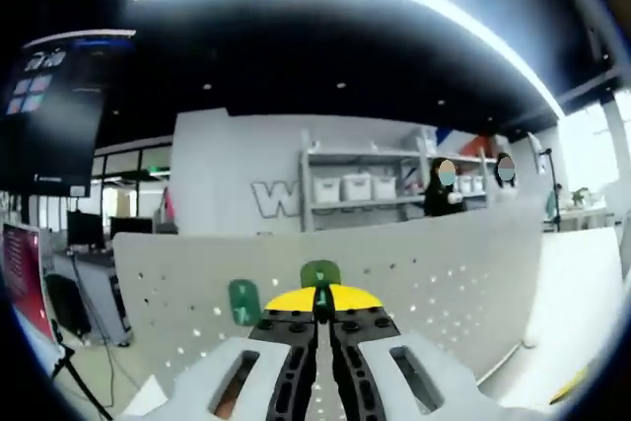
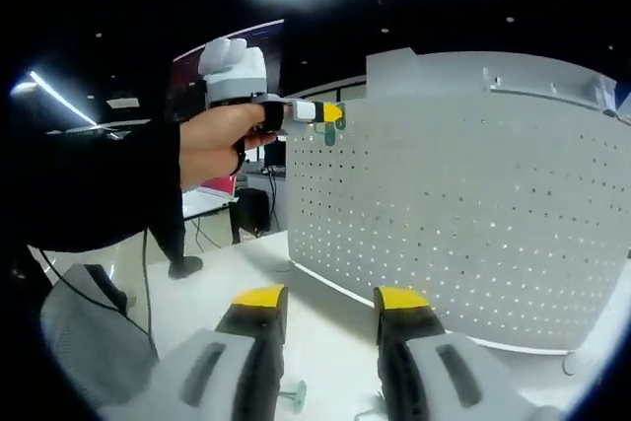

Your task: Insert the hook assembly into the mounting plate slot until the hook locks in place.

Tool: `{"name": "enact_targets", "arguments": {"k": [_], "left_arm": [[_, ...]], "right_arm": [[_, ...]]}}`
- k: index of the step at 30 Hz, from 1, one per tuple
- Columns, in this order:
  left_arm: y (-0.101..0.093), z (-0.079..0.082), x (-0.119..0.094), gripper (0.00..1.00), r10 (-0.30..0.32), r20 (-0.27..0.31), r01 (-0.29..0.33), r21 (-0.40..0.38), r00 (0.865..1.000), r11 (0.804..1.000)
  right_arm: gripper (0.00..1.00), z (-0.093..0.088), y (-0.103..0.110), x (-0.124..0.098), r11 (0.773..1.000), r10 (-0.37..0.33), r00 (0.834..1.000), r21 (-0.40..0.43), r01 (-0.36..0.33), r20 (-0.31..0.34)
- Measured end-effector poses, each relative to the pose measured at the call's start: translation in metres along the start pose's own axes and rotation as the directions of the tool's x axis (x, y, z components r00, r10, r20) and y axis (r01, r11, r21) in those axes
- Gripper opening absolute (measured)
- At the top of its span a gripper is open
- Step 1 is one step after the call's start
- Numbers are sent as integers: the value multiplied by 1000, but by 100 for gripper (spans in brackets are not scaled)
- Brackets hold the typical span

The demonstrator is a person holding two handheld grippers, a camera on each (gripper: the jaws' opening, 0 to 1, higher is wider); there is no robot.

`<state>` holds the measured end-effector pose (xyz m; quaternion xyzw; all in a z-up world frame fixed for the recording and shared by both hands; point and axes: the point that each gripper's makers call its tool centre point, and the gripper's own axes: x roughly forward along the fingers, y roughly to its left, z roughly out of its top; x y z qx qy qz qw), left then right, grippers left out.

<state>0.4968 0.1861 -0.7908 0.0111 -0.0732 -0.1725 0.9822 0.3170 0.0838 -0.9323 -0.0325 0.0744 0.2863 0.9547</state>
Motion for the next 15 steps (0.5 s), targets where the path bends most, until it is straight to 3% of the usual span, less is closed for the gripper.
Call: {"name": "enact_targets", "arguments": {"k": [7, 15], "left_arm": [[2, -2, 12, 3, 20, 9, -21, 75, 1000, 997], [8, -14, 19, 3, 35, -12, -34, 65, 999, 997]], "right_arm": [[32, 1, -2, -1, 1000, -5, 1000, 5, 5, 6], [32, -1, -3, -1, 1000, -9, 1000, 13, 9, -1]]}}
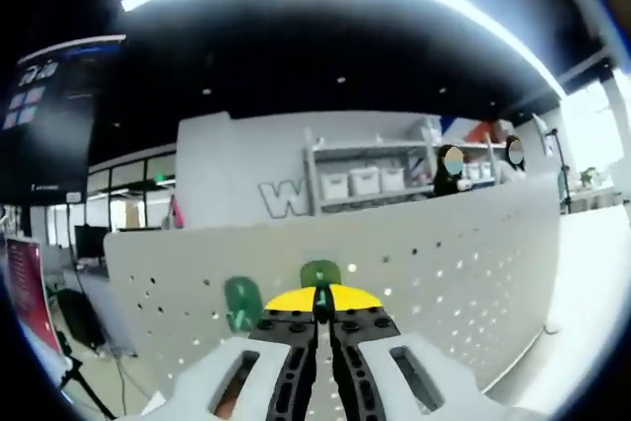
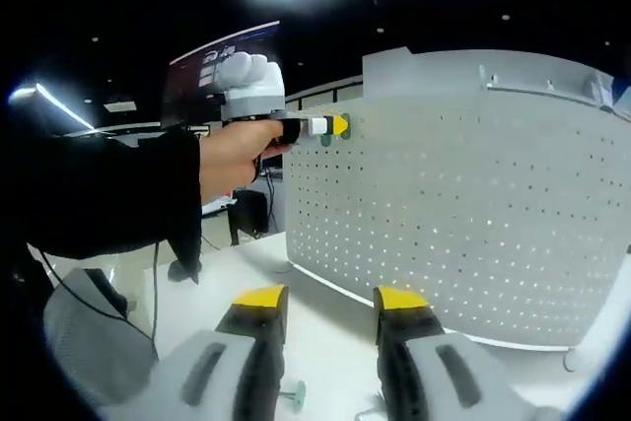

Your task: Insert the hook assembly into the mounting plate slot until the hook locks in place.

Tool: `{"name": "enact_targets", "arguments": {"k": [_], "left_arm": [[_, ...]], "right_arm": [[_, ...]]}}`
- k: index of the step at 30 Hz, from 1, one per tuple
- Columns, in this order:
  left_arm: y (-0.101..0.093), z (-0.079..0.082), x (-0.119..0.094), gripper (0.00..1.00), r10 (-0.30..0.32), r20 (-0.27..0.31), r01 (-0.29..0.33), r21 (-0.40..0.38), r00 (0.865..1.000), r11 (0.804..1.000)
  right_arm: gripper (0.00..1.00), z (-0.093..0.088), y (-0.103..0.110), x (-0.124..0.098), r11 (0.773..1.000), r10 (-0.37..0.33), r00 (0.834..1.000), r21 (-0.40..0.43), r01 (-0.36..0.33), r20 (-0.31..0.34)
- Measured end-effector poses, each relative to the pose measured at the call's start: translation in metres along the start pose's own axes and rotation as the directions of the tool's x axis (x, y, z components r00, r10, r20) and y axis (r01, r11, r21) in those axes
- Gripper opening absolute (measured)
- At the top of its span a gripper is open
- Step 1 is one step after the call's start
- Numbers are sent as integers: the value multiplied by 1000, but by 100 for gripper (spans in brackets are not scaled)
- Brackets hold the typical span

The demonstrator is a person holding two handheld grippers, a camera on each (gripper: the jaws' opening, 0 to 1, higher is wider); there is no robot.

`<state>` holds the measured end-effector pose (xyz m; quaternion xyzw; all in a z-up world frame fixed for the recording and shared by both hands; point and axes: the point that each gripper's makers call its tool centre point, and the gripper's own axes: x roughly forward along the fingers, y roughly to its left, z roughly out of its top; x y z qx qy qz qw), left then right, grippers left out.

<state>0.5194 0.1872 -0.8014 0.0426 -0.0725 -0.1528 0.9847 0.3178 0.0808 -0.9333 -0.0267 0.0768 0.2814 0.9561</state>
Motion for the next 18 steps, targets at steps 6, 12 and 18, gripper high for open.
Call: {"name": "enact_targets", "arguments": {"k": [6, 12, 18], "left_arm": [[4, 0, 3, 3, 6, 4, -6, 9, 1000, 1000], [3, -3, 6, 3, 1, 6, -1, 34, 1000, 999], [2, -2, 9, 3, -7, 1, 7, 133, 1000, 991]], "right_arm": [[32, -3, -1, 1, 1000, 0, 1000, 3, 0, -10], [32, -5, -1, 2, 1000, 3, 1000, 12, -3, -18], [32, -7, -2, 2, 1000, 0, 1000, 16, 0, -22]]}}
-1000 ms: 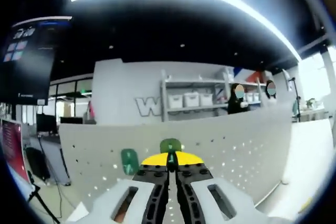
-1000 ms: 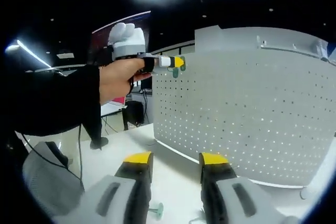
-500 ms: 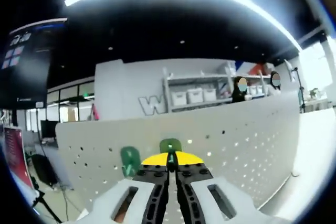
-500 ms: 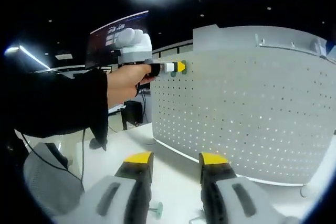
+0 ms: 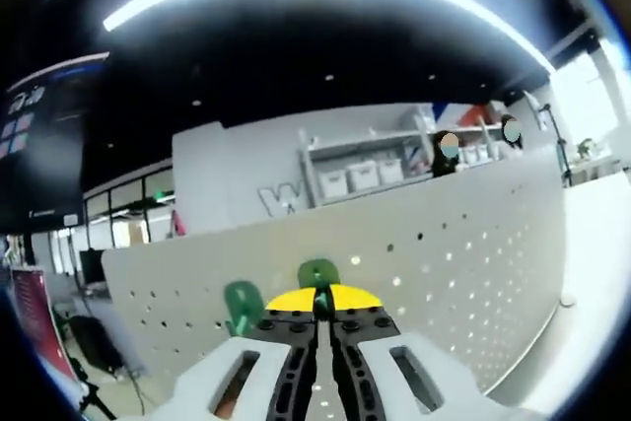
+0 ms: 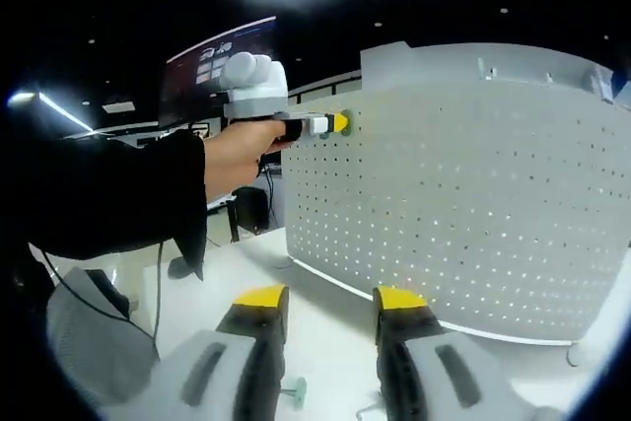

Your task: Insert the hook assembly into the mounting plate slot until the hook locks in place.

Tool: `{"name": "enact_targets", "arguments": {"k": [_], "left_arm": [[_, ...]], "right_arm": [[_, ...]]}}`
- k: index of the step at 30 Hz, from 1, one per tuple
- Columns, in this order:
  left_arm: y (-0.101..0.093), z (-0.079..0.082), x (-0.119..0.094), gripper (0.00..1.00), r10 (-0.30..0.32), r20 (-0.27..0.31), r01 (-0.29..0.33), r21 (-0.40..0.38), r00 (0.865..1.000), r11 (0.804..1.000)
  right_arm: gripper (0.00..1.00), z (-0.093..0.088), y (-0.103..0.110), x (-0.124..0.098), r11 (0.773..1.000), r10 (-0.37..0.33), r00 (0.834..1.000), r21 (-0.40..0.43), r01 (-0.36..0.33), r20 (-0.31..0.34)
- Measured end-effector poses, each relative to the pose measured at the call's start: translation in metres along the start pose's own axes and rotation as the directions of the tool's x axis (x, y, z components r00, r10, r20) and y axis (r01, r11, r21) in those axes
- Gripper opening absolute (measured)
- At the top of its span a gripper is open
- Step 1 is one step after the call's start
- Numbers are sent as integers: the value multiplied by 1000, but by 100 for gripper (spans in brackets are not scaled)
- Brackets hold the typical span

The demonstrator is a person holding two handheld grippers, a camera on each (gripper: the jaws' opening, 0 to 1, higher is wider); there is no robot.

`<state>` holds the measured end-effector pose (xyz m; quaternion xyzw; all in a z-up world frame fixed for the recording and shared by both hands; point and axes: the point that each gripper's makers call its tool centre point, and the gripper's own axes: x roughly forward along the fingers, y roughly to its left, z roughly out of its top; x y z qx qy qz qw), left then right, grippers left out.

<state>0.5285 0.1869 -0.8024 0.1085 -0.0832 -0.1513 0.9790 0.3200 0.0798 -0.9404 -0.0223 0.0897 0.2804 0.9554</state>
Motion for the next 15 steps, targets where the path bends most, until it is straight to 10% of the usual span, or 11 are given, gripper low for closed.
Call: {"name": "enact_targets", "arguments": {"k": [15], "left_arm": [[-3, 1, 1, 4, -19, -61, 31, 211, 998, 977]], "right_arm": [[31, -7, 2, 3, 1000, 12, 1000, 1, -12, -25]]}}
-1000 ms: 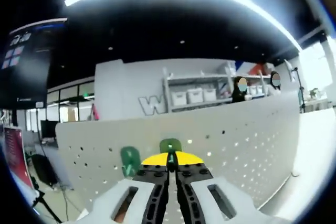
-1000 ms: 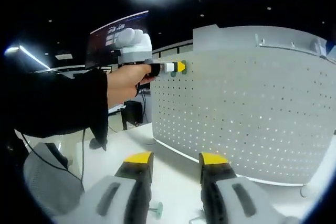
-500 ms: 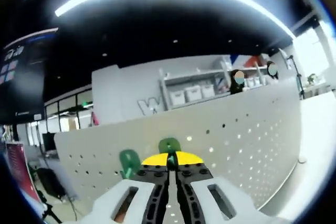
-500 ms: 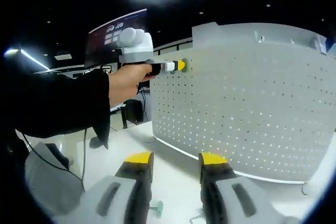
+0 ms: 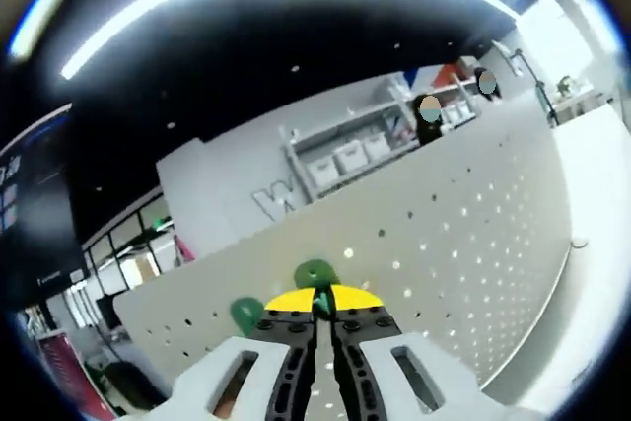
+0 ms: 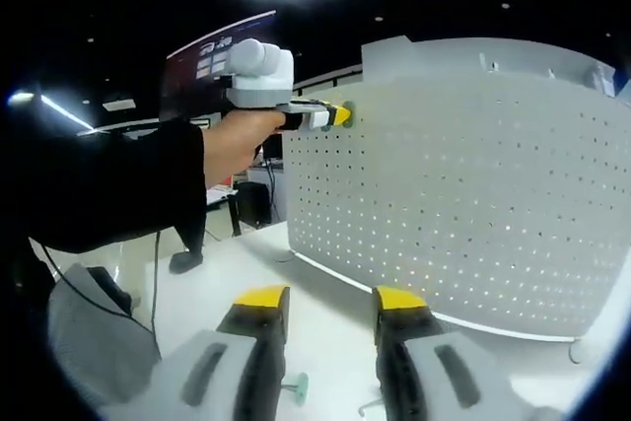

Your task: Insert the hook assembly into the mounting plate slot until the hook locks in place.

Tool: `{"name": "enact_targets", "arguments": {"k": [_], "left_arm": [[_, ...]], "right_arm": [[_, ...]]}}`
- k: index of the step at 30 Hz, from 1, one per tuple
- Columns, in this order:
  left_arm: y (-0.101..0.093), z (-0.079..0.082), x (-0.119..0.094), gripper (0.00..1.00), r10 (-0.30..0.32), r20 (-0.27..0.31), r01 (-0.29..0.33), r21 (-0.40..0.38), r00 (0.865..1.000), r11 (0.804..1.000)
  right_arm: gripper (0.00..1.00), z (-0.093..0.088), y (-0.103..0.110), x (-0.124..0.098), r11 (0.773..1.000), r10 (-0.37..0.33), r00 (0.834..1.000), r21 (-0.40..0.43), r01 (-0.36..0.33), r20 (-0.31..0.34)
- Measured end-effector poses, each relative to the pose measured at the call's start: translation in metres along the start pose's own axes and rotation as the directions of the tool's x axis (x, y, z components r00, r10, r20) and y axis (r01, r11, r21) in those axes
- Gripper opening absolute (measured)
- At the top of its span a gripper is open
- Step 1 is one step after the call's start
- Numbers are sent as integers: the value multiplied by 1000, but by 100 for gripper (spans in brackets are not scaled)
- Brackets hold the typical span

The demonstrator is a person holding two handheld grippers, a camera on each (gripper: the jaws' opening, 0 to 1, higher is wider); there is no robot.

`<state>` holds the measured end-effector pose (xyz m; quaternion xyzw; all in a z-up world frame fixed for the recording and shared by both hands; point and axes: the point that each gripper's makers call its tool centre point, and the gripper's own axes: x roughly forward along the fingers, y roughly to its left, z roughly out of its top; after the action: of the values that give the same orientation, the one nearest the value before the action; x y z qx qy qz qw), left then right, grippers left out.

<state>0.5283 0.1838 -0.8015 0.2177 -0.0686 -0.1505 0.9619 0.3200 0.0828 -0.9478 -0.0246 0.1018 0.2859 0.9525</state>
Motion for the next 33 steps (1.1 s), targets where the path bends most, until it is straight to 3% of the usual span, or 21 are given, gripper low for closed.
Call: {"name": "enact_targets", "arguments": {"k": [8, 10, 11, 14, 18, 25, 33], "left_arm": [[0, -1, 1, 4, 24, -25, -24, 27, 999, 999], [0, -2, 0, 4, 12, -12, -13, -94, 1000, 996], [1, -2, 0, 4, -2, -11, 1, -115, 1000, 993], [0, -3, -3, 4, 2, -6, -2, -70, 1000, 998], [0, -5, -7, 6, -12, -4, 12, -131, 1000, 991], [0, -4, -17, 11, -13, 3, 13, -147, 1000, 989], [-7, -6, -44, 15, -35, 6, 35, -186, 999, 982]], "right_arm": [[31, -1, 0, 0, 1000, 0, 1000, -1, 0, -4], [31, -2, 0, 0, 1000, 1, 1000, 0, -1, -5], [31, -2, 0, 0, 1000, 2, 1000, -1, -2, -5], [31, -1, 1, 0, 1000, 3, 1000, -4, -3, -4], [31, -2, 1, 0, 1000, -1, 1000, -9, 1, -5], [30, -1, -1, 0, 1000, -7, 1000, -19, 7, -3], [30, -3, -6, -2, 999, -29, 1000, -40, 29, -11]]}}
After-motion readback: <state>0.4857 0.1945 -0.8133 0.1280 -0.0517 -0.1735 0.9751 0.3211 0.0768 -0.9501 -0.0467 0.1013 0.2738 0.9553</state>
